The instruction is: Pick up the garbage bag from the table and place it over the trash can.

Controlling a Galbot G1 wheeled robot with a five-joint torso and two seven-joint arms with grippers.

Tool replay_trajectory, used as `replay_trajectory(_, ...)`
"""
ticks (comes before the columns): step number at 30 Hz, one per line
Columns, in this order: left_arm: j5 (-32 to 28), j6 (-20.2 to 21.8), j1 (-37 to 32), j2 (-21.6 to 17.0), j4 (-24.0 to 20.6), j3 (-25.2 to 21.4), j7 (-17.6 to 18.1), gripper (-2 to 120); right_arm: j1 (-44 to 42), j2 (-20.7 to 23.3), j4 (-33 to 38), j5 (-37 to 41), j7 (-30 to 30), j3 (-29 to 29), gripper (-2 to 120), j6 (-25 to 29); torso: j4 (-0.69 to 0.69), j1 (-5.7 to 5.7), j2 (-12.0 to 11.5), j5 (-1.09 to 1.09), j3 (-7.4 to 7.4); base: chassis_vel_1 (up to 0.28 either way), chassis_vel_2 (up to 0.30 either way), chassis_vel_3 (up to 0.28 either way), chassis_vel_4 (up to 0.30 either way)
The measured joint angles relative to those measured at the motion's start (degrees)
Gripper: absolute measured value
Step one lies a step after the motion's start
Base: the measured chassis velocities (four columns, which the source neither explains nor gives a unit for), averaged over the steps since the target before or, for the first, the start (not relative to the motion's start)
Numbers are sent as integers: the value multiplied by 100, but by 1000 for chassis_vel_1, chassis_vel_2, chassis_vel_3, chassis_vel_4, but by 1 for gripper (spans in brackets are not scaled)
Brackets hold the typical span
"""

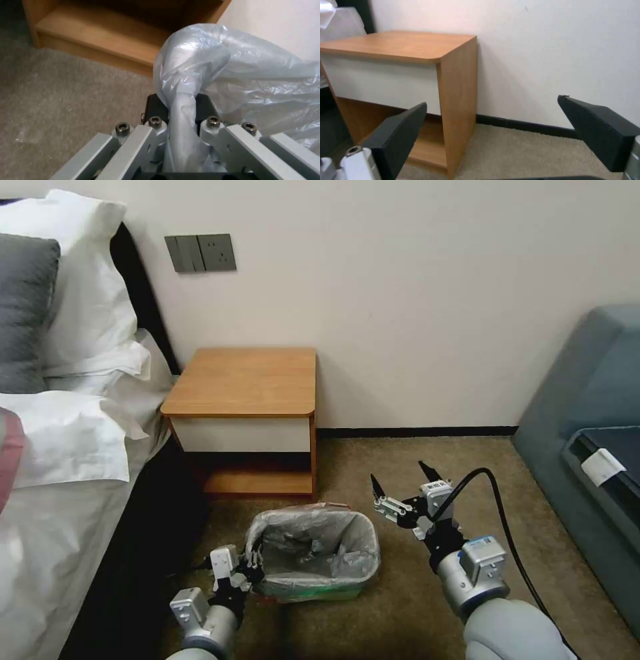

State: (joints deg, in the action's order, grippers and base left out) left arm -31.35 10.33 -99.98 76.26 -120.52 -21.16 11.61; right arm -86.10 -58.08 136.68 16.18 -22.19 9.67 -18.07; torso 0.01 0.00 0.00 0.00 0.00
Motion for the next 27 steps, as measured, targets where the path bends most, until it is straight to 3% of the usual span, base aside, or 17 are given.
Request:
replay_trajectory(7,220,-21,72,34,231,93,55,10,88,62,-23,85,2,-9,100,-10,0,0,0,0,0,0,0,0,0)
replay_trajectory(16,432,-135,113,84,408,134,105,42,154,76,-80,125,1,-102,100,-16,0,0,0,2,0,0,0,0,0)
replay_trajectory(27,876,-299,7,105,306,150,241,83,87,49,-19,163,-14,-128,100,3,-1,0,-1,-1,1,0,0,0,0)
